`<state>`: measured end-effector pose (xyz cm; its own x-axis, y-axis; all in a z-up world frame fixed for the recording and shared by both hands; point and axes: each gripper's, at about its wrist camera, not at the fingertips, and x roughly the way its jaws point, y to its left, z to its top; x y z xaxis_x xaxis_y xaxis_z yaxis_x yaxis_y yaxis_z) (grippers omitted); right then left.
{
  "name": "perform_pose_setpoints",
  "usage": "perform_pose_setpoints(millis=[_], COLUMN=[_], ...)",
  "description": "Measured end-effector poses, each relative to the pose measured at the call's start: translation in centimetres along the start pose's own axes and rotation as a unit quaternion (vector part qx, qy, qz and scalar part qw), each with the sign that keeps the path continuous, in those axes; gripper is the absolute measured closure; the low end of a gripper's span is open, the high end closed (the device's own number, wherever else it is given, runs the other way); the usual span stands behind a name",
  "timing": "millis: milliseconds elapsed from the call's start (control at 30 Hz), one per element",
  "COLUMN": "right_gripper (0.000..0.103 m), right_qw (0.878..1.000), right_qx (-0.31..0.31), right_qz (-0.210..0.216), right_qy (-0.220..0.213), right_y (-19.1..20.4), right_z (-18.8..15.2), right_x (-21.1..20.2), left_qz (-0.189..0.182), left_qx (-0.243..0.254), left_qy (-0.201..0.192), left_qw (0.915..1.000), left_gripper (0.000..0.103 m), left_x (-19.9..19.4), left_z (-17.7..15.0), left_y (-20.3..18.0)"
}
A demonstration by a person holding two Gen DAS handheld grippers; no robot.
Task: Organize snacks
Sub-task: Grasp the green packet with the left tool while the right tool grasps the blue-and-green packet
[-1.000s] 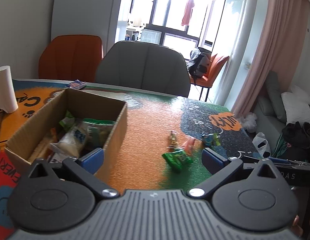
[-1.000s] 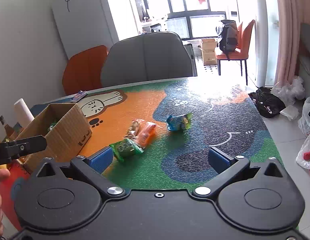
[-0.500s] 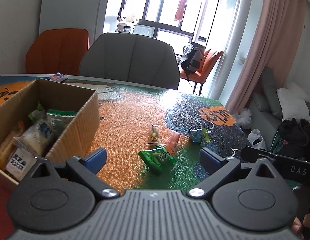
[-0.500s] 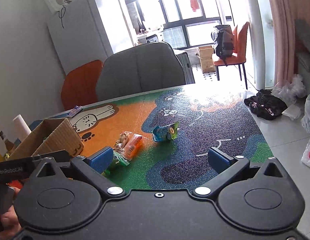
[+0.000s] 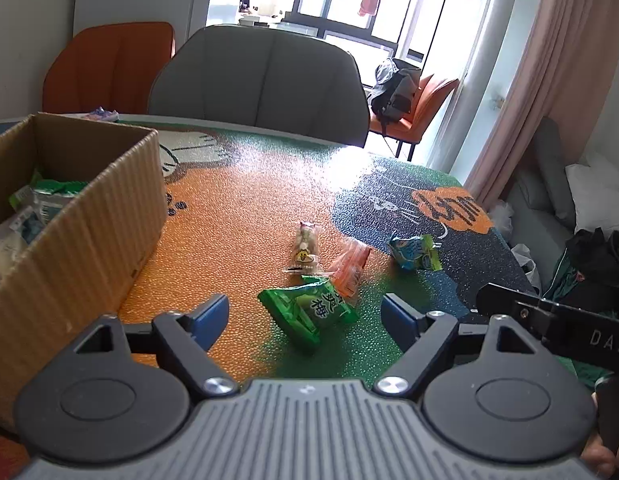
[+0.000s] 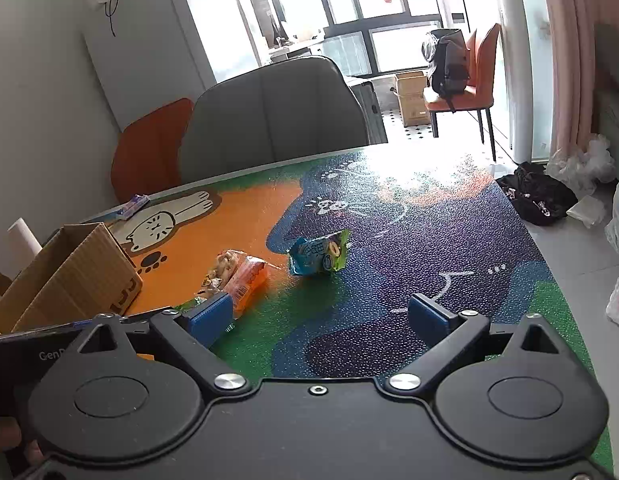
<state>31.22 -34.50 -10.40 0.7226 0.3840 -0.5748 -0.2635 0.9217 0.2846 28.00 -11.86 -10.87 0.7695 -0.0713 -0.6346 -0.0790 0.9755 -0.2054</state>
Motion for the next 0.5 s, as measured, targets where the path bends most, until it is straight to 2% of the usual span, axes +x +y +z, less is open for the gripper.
perform_pose_setpoints(millis=[233,333,400,500], right_gripper=[0.013,0.014,0.016,0.020], right_qw=[1.000,1.000,1.000,1.000], right_qx=[0.003,-0.001,-0.003,-0.009], right_qz=[0.006,0.007,0.009,0.003], right_qy=[0.017,0.020,0.024,0.028], right_y=[-0.3,-0.3,-0.2,-0.1], right_z=[0.5,0.8,1.0,1.4], right_x=[2.1,2.9,3.5,4.6], left_qz=[-0.006,-0.015,-0.016,-0.012], left_qx=[-0.023,-0.034,-0.038,-0.036], left_qy=[0.032,0.037,0.038,0.031], left_qw=[0.9992,0.9986,0.9984,0.9988], left_gripper=[0.042,0.057,0.072,0.075], left_x=[3.0,3.7,3.7,2.9], left_z=[0.0,0.0,0.0,0.4], left_y=[0.4,0.9,1.0,1.0])
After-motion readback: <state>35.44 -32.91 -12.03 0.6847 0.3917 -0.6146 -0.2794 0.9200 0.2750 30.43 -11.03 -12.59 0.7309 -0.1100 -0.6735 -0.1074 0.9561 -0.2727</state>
